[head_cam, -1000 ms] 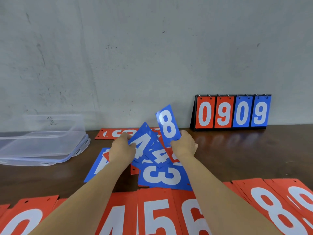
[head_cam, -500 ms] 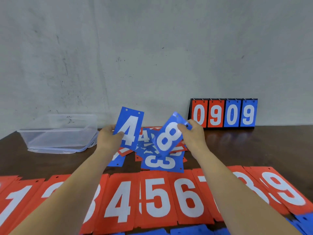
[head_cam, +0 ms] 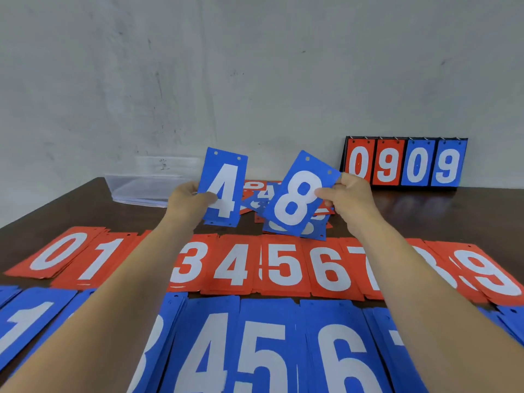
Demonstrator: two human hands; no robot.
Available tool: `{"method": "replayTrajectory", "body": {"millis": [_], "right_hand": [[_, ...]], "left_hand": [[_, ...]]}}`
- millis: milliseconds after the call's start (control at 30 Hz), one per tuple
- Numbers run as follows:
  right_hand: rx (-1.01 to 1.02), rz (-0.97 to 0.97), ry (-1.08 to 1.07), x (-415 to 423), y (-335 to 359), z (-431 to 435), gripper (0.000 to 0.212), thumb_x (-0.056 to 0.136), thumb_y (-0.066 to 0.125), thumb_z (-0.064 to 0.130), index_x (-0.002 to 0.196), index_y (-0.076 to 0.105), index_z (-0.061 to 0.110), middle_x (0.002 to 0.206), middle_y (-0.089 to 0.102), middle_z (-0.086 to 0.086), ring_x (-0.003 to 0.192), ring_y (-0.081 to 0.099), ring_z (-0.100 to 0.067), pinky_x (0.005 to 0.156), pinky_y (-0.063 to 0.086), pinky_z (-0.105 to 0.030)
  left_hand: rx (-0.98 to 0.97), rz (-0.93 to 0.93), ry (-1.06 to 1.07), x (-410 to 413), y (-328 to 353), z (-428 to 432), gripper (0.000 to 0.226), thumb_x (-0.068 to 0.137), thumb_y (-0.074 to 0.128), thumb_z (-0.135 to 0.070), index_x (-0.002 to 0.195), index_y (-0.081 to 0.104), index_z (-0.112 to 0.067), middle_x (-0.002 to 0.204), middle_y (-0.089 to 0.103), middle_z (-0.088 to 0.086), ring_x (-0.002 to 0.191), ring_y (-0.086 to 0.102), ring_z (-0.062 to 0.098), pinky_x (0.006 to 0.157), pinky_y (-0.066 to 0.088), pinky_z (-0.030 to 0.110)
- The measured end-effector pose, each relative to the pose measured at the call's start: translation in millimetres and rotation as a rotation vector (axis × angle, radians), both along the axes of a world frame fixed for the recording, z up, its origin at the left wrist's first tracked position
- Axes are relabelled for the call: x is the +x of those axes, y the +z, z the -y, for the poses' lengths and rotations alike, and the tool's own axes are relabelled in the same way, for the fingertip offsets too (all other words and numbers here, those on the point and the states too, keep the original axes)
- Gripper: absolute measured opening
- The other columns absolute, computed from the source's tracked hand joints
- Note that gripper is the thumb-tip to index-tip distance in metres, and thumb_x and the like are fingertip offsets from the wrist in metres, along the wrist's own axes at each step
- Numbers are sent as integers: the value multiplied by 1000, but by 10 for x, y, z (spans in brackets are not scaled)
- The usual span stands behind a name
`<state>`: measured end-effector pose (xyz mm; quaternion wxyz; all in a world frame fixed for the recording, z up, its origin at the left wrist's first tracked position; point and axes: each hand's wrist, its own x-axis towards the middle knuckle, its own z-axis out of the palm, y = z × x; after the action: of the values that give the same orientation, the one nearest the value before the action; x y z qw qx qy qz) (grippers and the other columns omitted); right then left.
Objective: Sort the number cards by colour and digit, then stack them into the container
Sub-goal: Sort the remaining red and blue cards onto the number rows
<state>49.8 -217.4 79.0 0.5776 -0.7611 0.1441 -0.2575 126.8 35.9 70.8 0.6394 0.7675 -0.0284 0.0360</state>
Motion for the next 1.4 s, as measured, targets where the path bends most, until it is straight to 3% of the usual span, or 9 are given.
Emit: {"method": "replayTrajectory", "body": {"millis": [133, 233, 433, 600, 833, 1033, 1100, 1200, 1400], "right_hand": [[-1, 16, 31, -74, -24, -133, 11, 86, 70, 11, 93, 65, 5, 90, 69, 0, 79, 67, -13, 66, 55, -28], [9, 25, 54, -112, -29, -228, 15, 87, 69, 13, 97, 65, 2, 89, 70, 1, 81, 69, -16, 73, 57, -36], [17, 35, 64, -202, -25, -444, 7, 89, 67, 12, 94, 62, 11, 85, 66, 4, 69, 64, -5, 51, 51, -15], [7, 37, 47, -271, -4, -627, 11, 90, 66, 14, 98, 61, 9, 87, 65, 2, 67, 61, -4, 41, 43, -10], [51, 45, 3, -534, 5, -978, 5, 90, 66, 12, 91, 63, 15, 80, 67, 5, 64, 64, -4, 44, 48, -12], [76, -13, -176, -1071, -123, -974, 7, 87, 70, 13, 88, 66, 19, 87, 73, -2, 80, 71, -22, 74, 60, -42], [74, -23, -219, -1287, -159, -923, 7, 87, 69, 11, 92, 68, 16, 88, 73, -3, 74, 71, -17, 66, 60, -34], [59, -30, -265, -1581, -175, -845, 11, 87, 68, 9, 98, 67, 11, 84, 71, -3, 59, 66, -7, 45, 50, -17], [7, -66, -317, -1925, -180, -663, 9, 88, 69, 14, 96, 67, 16, 79, 70, 0, 66, 65, -15, 54, 50, -26]], "left_hand": [[22, -26, 0, -125, -58, -126, 18, 91, 65, -14, 107, 61, -8, 107, 69, 13, 96, 67, 30, 87, 56, 44], [14, -52, -14, -191, -98, -228, 7, 90, 66, -13, 96, 62, -12, 98, 70, 11, 86, 69, 26, 77, 58, 39], [2, -70, -26, -279, -114, -437, 7, 89, 68, -15, 89, 62, -19, 88, 71, 2, 73, 71, 17, 60, 57, 30], [5, -91, -25, -383, -8, -654, 14, 88, 70, -20, 99, 63, -15, 101, 71, 8, 88, 71, 26, 81, 59, 44], [7, -117, -121, -566, -42, -1067, 15, 87, 70, -17, 100, 65, -13, 101, 73, 6, 88, 72, 23, 86, 57, 44], [49, -186, -298, -937, -256, -1194, 10, 86, 71, -15, 95, 68, -13, 91, 76, 5, 86, 73, 26, 87, 56, 48], [99, -189, -321, -1055, -313, -1182, 12, 85, 73, -16, 95, 68, -13, 90, 76, 3, 85, 73, 26, 85, 57, 49], [180, -179, -319, -1228, -376, -1138, 14, 83, 75, -19, 94, 67, -17, 93, 75, 1, 87, 71, 25, 78, 58, 47], [243, -119, -272, -1472, -456, -1035, 25, 84, 74, -17, 105, 59, -18, 102, 70, 0, 95, 67, 21, 65, 51, 28]]}}
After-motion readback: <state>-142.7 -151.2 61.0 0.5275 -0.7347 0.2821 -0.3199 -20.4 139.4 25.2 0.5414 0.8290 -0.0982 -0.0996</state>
